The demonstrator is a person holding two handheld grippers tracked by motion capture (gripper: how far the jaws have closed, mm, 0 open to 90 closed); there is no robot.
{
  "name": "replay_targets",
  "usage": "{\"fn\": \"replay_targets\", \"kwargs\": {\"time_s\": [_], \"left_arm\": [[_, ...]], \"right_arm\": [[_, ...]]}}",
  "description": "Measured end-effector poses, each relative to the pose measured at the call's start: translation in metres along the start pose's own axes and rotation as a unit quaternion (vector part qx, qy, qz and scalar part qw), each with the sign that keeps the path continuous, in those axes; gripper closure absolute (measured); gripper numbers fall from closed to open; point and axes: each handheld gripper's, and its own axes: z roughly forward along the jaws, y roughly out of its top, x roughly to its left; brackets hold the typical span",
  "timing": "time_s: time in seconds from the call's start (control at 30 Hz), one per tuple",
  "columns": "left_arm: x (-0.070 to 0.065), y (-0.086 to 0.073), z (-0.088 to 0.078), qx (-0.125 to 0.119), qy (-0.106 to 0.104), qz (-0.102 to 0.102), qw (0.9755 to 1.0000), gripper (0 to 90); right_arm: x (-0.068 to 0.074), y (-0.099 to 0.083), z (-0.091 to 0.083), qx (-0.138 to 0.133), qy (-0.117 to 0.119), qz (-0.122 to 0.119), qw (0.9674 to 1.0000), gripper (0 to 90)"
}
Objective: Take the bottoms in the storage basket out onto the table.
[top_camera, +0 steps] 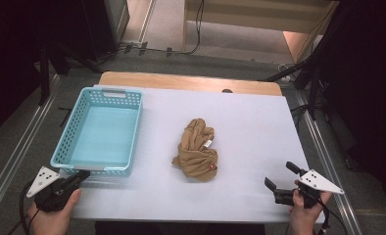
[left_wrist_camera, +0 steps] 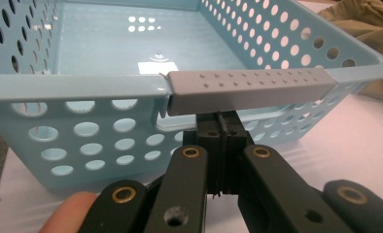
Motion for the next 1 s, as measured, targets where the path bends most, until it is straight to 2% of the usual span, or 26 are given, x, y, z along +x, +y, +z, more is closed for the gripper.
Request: {"fn": "replay_targets", "kwargs": {"time_s": [0.23,0.43,0.6,0.83,0.93,1.0], "left_arm": [[0.000,0.000,0.003,-0.001,-0.011,-0.006,0.9999,90.0],[-0.002,0.002,0.006,-0.001,-0.011,0.001,0.9999,90.0],[-0.006,0.000,0.006,-0.007,-0.024,0.009,0.9997,89.6],[-0.018,-0.001,-0.004,-0.012,-0.038,0.024,0.9989,71.0],[-0.022,-0.001,-0.011,-0.031,-0.060,0.019,0.9975,64.7],[-0.025,0.001,-0.016,-0.041,-0.064,0.015,0.9970,60.8]], "right_arm": [[-0.003,-0.001,0.001,0.002,0.001,0.002,1.0000,0.0],[-0.003,-0.001,0.001,0.001,0.005,0.004,1.0000,0.0],[-0.003,0.001,0.001,0.001,0.006,0.001,1.0000,0.0],[-0.003,0.002,0.000,-0.001,0.013,0.000,0.9999,0.0],[-0.003,0.003,0.001,-0.001,0.015,-0.001,0.9999,0.0],[-0.003,0.003,0.000,-0.001,0.015,-0.002,0.9999,0.0]]}}
